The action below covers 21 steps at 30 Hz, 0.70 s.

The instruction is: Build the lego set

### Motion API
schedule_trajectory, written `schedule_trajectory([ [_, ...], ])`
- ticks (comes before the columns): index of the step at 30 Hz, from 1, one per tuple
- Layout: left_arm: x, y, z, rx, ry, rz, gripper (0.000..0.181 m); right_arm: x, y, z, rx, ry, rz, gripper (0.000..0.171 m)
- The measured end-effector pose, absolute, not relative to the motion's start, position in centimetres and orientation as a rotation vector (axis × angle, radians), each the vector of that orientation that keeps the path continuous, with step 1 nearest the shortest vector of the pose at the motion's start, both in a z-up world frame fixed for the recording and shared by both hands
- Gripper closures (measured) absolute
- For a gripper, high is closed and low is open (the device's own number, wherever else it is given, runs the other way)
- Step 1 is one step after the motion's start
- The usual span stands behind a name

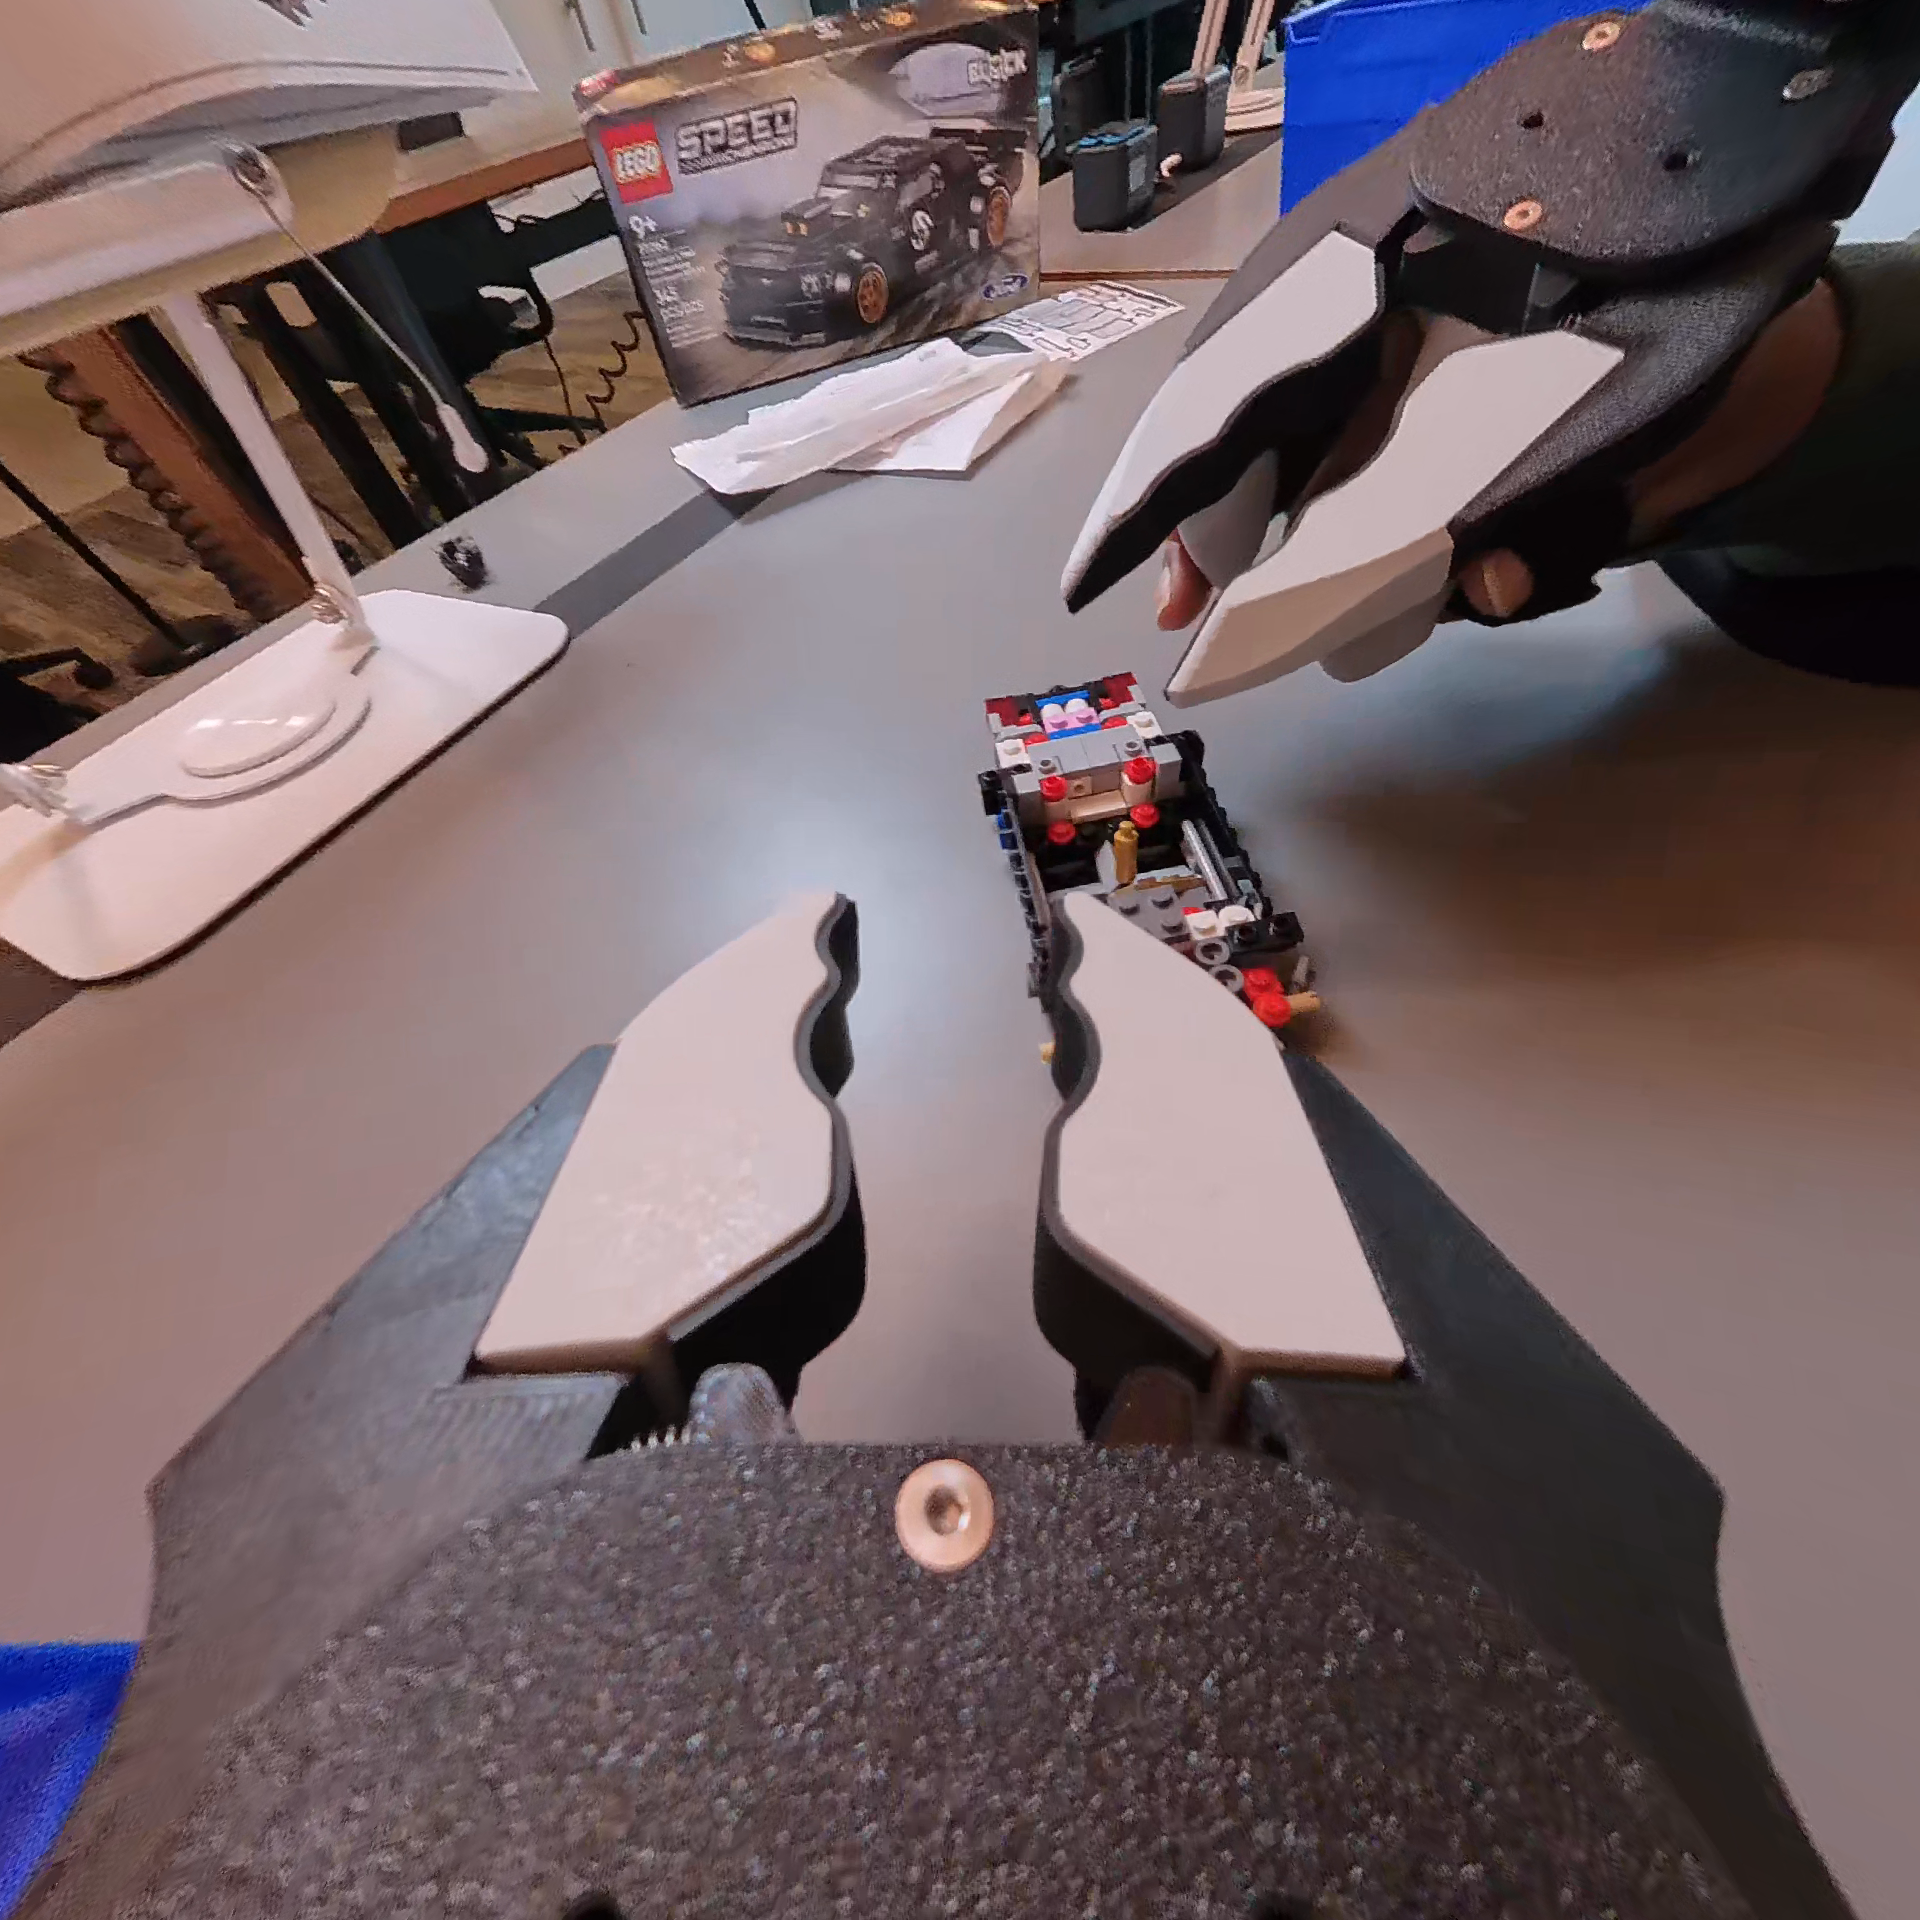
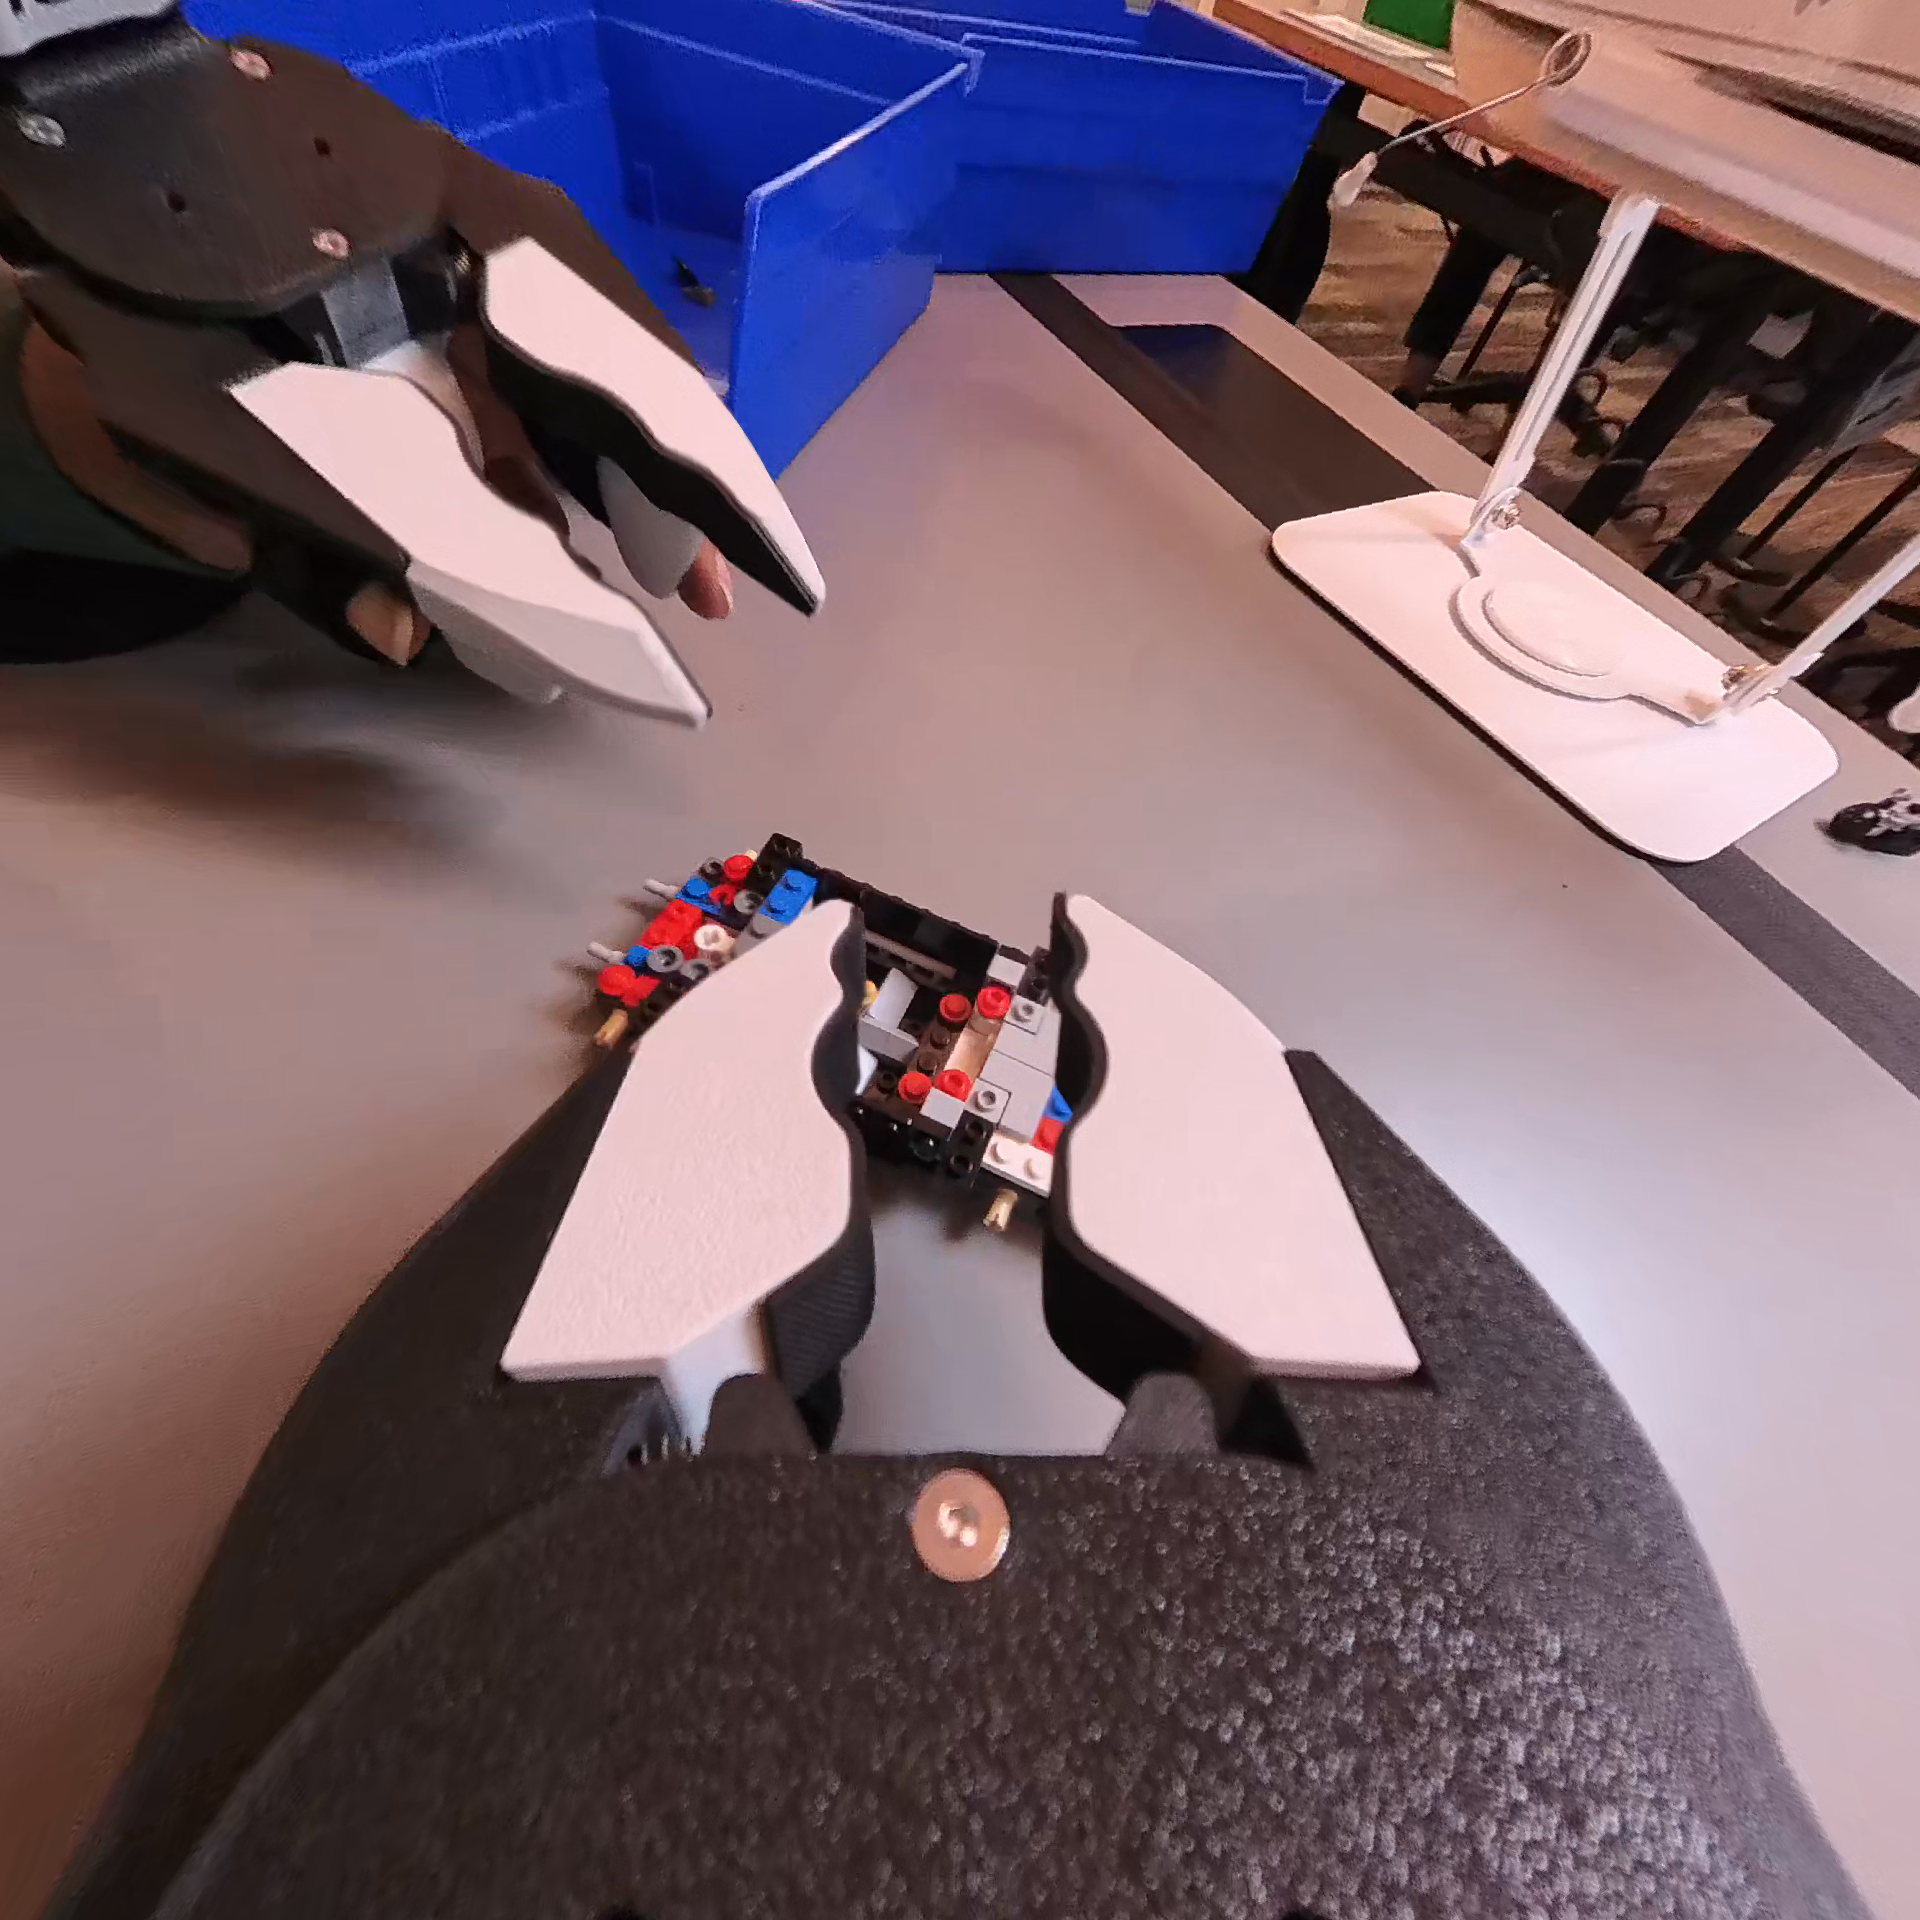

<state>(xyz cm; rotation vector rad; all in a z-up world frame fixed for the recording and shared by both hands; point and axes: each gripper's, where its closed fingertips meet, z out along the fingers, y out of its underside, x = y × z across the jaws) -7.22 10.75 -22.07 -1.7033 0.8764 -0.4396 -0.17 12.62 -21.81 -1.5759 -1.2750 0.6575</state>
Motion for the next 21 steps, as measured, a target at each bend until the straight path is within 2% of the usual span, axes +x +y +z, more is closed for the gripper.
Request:
schedule_trajectory([
  [10,-10.1,11.7,-19.2,-1.614,0.723,-0.343,0.181,0.7,14.2,-19.8,-1.495,-1.132,0.593,0.137],
  [14,-11.2,12.3,-19.1,-1.637,0.641,-0.366,0.181,1.1,14.6,-19.3,-1.476,-1.098,0.577,0.142],
  [16,-11.5,12.5,-19.1,-1.642,0.618,-0.370,0.175,1.1,14.6,-19.3,-1.474,-1.098,0.570,0.145],
  [21,-11.0,12.5,-19.7,-1.665,0.650,-0.377,0.153,0.8,14.2,-19.6,-1.464,-1.127,0.565,0.171],
])
